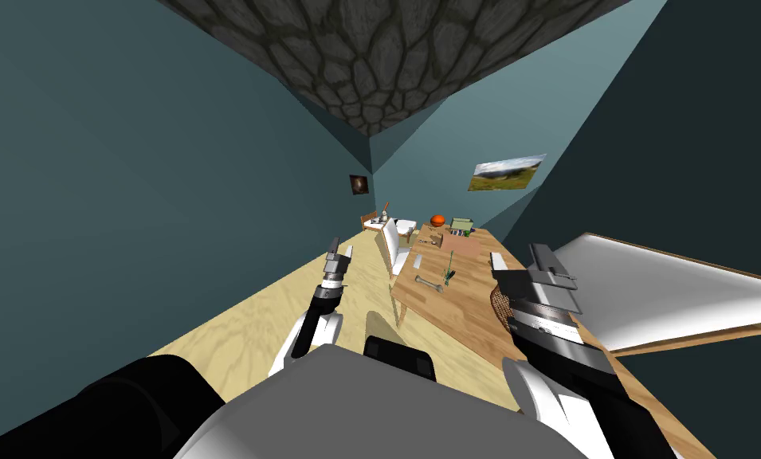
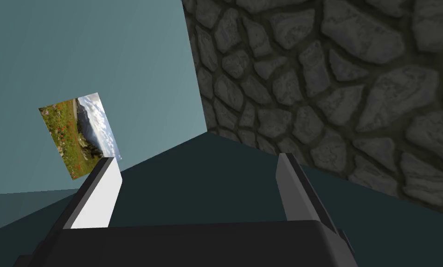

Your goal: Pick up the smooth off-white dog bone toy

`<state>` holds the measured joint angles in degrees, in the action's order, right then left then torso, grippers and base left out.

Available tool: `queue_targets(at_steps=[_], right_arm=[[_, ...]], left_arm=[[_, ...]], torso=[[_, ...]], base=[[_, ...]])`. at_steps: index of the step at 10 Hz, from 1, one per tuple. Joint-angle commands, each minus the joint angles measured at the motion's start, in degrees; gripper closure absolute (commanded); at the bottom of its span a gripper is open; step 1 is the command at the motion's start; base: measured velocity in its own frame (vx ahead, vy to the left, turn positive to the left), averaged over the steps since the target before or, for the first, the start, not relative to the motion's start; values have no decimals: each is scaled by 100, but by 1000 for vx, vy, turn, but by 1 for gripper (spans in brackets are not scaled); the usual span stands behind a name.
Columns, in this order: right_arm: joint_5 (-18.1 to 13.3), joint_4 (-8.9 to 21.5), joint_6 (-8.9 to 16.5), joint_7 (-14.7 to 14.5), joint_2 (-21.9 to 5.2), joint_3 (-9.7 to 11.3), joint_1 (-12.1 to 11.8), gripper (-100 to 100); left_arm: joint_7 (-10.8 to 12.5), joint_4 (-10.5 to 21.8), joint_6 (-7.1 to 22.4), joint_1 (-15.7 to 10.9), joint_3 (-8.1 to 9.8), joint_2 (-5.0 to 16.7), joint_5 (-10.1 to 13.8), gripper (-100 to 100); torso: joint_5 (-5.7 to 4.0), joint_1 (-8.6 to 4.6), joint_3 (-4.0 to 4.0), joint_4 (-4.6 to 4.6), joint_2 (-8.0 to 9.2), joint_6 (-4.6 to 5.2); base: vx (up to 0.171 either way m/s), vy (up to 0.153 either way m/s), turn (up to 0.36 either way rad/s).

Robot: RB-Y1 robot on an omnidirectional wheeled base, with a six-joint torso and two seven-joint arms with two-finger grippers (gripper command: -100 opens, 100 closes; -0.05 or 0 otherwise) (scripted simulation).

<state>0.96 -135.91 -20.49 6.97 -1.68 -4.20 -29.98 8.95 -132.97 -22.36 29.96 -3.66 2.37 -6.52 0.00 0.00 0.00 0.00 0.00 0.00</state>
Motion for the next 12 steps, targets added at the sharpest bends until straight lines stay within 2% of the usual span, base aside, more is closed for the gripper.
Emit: queue_targets(at_steps=[1, 3, 7, 8, 12], right_arm=[[-83, 152, -33, -79, -260, -31, -54, -100], [-205, 368, -83, -191, -536, -63, -133, -100], [-596, 967, -227, -526, -1183, -141, -361, -100], [-596, 1005, -227, -526, -1214, -141, -361, -100], [-1181, 1771, -379, -955, -1971, -218, -631, -100]], left_arm=[[0, 0, 0, 0, 0, 0, 0, 0], [0, 0, 0, -2, -1, -1, 0, 0], [0, 0, 0, -1, -1, -1, 0, 0], [0, 0, 0, -1, -1, -1, 0, 0], [0, 0, 0, -1, -1, -1, 0, 0]], torso=[[0, 0, 0, 0, 0, 0], [9, 39, 26, 10, 46, 0], [9, 41, 18, 7, 30, -1], [10, 43, 18, 7, 31, -1], [11, 45, 5, 2, 8, -2]], base=[[-98, 82, 50], [-131, 113, 41], [-77, 119, 75], [-52, 86, 22], [-14, 120, 106]])
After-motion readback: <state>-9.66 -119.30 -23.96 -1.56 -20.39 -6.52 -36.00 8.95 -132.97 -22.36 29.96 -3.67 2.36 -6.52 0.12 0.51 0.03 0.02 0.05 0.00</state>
